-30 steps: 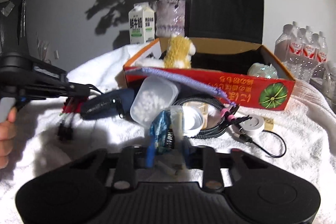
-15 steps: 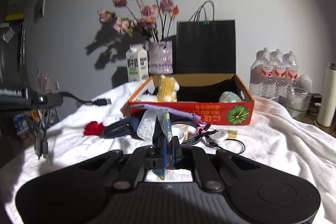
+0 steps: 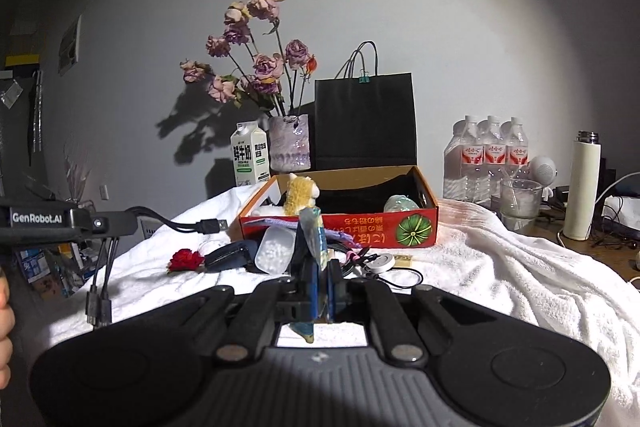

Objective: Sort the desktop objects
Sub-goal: 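Carry the bottle into the cardboard box and open the right tool, then withdraw both tools from the box back over the towel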

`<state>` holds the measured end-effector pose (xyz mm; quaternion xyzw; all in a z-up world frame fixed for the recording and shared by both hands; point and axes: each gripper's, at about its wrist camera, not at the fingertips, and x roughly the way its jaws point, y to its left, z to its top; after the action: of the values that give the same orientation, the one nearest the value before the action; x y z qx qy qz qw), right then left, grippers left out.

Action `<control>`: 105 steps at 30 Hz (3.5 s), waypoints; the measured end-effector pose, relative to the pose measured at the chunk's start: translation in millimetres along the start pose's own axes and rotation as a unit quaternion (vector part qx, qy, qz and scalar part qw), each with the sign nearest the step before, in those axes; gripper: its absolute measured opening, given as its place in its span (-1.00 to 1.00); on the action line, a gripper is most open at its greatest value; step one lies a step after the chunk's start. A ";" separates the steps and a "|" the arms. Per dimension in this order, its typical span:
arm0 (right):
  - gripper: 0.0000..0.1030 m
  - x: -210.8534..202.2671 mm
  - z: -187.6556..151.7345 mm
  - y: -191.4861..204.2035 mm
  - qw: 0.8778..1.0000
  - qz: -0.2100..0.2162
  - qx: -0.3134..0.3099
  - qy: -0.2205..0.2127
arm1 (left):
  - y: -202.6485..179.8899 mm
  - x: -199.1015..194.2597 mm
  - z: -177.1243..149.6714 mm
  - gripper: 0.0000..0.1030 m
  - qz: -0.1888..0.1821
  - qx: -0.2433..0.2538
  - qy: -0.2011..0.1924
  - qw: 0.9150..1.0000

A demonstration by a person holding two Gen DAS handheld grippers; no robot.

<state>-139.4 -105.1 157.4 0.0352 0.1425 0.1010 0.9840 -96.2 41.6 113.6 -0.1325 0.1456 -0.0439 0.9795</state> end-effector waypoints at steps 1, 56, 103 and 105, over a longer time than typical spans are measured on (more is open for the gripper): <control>-0.92 1.3 3.4 -3.9 1.000 0.005 0.006 0.002 | 3.7 4.8 8.0 -0.93 -0.004 -0.007 0.002 1.000; 0.36 346.4 165.8 -122.6 0.984 -0.065 0.035 0.161 | 55.2 333.6 168.0 0.89 0.048 0.017 0.159 0.986; 0.82 4.1 -66.1 -8.7 0.995 -0.064 -0.035 0.072 | -24.9 13.6 -88.3 1.00 0.064 0.105 0.074 0.990; 0.82 7.9 -68.1 -7.4 0.994 -0.065 -0.035 0.076 | -25.6 15.8 -92.8 1.00 0.063 0.109 0.083 0.989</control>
<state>-150.2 -107.9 89.4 -0.0166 0.2157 0.0444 0.9753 -109.9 -7.9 30.7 -0.0110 0.2283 -0.0087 0.9735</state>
